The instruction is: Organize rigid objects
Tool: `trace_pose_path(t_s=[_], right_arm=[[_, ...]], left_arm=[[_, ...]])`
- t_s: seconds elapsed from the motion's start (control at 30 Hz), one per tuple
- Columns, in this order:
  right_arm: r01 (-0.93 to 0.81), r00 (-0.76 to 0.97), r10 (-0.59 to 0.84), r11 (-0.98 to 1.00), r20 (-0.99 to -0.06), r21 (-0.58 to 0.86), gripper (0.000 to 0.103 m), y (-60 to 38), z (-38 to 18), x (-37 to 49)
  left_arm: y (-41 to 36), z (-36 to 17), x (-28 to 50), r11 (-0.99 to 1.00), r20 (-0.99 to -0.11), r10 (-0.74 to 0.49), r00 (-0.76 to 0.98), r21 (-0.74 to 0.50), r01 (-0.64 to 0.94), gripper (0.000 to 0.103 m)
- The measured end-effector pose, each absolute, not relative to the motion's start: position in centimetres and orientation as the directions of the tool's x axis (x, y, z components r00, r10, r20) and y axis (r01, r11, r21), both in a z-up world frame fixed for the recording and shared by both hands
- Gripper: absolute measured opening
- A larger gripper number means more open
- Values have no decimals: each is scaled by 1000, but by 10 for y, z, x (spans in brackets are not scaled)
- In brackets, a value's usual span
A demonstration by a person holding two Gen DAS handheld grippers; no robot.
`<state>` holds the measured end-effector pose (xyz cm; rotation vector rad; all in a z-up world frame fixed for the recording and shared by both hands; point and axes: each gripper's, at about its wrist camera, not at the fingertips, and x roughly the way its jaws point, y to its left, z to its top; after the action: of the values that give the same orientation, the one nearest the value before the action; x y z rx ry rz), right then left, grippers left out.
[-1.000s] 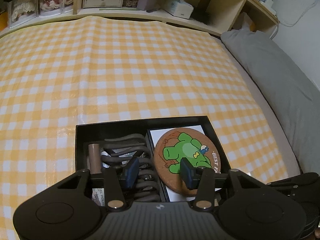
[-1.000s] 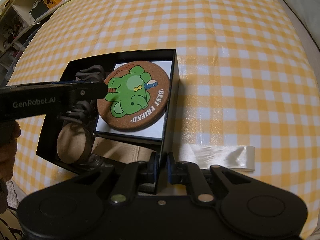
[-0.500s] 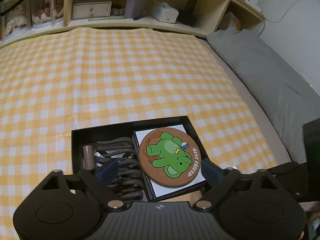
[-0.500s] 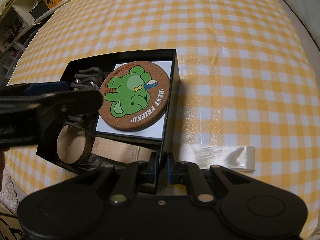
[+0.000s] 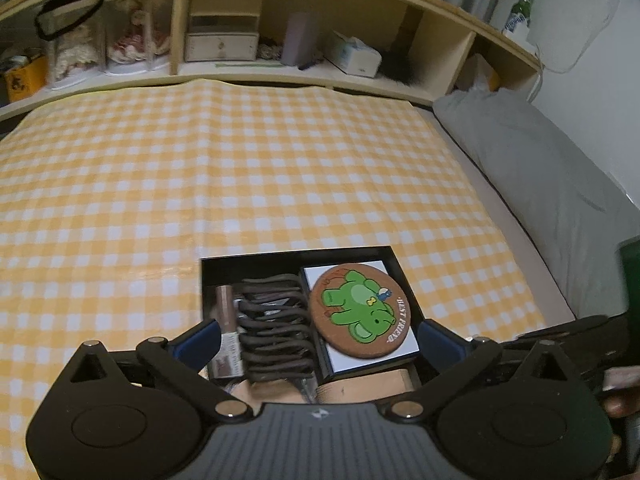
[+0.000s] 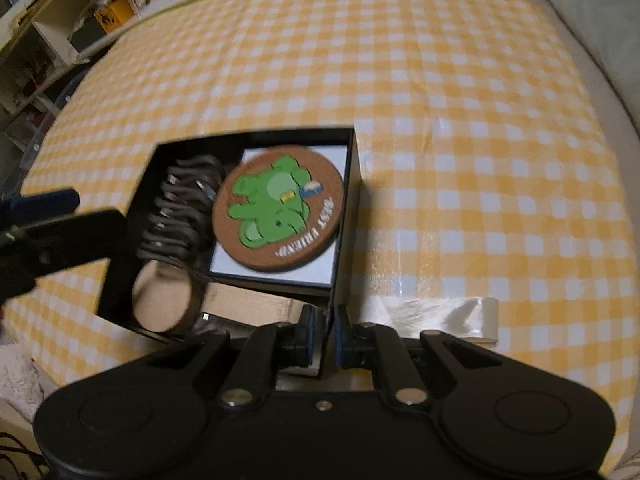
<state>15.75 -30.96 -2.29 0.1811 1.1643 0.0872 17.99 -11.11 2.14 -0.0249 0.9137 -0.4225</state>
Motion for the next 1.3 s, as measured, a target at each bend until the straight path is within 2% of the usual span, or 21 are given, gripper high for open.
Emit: trace_pose_path(t_s=[0.1,0.3,0.37,0.43,0.47,0.6,0.8,1.2,1.3], right_arm=[[17,435,177,979,-883,204,12,-306,2,145],[-25,548,165,983,-820,181,21,-286,55,119],[-25,584,160,983,-796,179,26,-279,68,110],[-12,619,160,981,-769,194,38,-274,77,99],[-3,634,163,978,-756,209,41,-273,79,92],[47,694,133,972,-707,228,50,-271,76,64],[107,745,79,966,-663,235,60,-279,57,29],[115,822,-50,990,-567,81,100,-257,55,-11],[135,824,-78,989,-562,61,102,-251,51,-15]], left_arm=[[-99,31,168,926,-752,-351,558,-190,326,103],[-71,52,143,943,-727,-313,611,-162,290,103],[-61,56,136,947,-717,-303,628,-155,280,103],[-51,60,128,950,-707,-297,641,-150,273,103],[-45,62,124,951,-703,-295,647,-150,270,103],[-30,64,110,953,-689,-291,664,-144,268,103],[-18,57,89,954,-657,-287,698,-129,271,103],[-18,41,60,960,-605,-258,753,-76,268,103],[-17,42,56,960,-599,-258,758,-74,269,103]])
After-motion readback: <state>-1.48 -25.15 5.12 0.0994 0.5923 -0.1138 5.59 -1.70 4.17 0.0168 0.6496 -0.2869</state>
